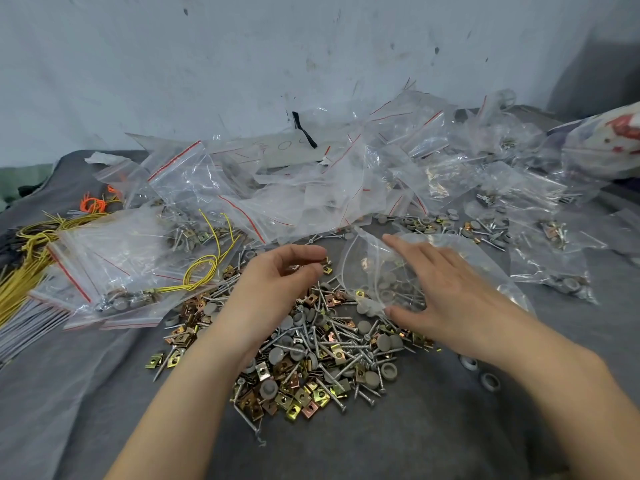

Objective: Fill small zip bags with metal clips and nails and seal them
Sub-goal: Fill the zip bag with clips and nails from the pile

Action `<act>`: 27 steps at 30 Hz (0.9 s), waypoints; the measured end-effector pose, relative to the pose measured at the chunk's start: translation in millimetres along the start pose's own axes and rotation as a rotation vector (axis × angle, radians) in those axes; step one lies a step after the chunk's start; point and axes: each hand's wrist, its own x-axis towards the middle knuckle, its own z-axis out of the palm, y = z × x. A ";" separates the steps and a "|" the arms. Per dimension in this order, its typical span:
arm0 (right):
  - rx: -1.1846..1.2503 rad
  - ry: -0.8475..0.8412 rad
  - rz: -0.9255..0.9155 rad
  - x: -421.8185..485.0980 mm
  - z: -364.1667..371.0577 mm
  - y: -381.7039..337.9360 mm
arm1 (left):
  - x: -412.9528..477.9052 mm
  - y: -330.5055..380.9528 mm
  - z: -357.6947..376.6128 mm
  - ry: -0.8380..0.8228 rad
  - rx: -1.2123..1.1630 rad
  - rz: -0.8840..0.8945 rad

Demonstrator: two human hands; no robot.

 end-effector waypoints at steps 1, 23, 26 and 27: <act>0.001 -0.002 0.002 -0.2 -0.2 0.0 | 0.7 0.2 1.9 0.010 0.075 0.029; -0.014 0.033 -0.025 -1.7 -0.8 0.5 | 5.9 17.0 21.2 0.022 0.058 0.053; -0.019 0.027 -0.023 -2.2 -0.9 -1.7 | -0.7 14.4 12.1 0.006 0.186 0.099; -0.025 0.024 -0.021 -2.2 -0.6 -2.3 | -3.3 12.9 9.8 -0.010 0.255 0.128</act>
